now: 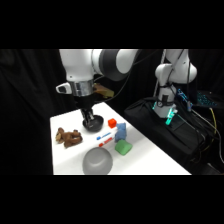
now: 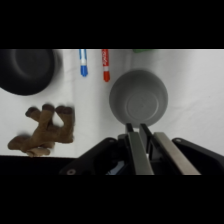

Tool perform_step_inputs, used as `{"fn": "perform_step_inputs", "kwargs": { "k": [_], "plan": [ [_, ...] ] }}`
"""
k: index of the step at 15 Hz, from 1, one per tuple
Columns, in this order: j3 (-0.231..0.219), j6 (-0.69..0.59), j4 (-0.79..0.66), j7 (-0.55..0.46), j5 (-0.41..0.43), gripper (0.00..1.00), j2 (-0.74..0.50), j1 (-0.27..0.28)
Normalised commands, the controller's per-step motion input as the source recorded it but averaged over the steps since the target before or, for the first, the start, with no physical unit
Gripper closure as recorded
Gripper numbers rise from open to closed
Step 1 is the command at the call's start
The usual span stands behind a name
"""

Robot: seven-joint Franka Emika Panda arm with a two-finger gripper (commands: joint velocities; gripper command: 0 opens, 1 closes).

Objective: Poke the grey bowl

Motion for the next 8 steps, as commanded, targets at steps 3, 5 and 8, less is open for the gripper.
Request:
{"fn": "perform_step_inputs", "kwargs": {
  "k": [3,5,8],
  "plan": [
    [0.025,0.13,0.19,-0.03,0.074,0.99,0.2,0.036],
    [0.022,0.26,0.07,-0.06,0.066,1.0,0.18,0.032],
    [0.028,0.31,0.03,-0.09,0.083,1.0,0.2,0.024]
  ]
}}
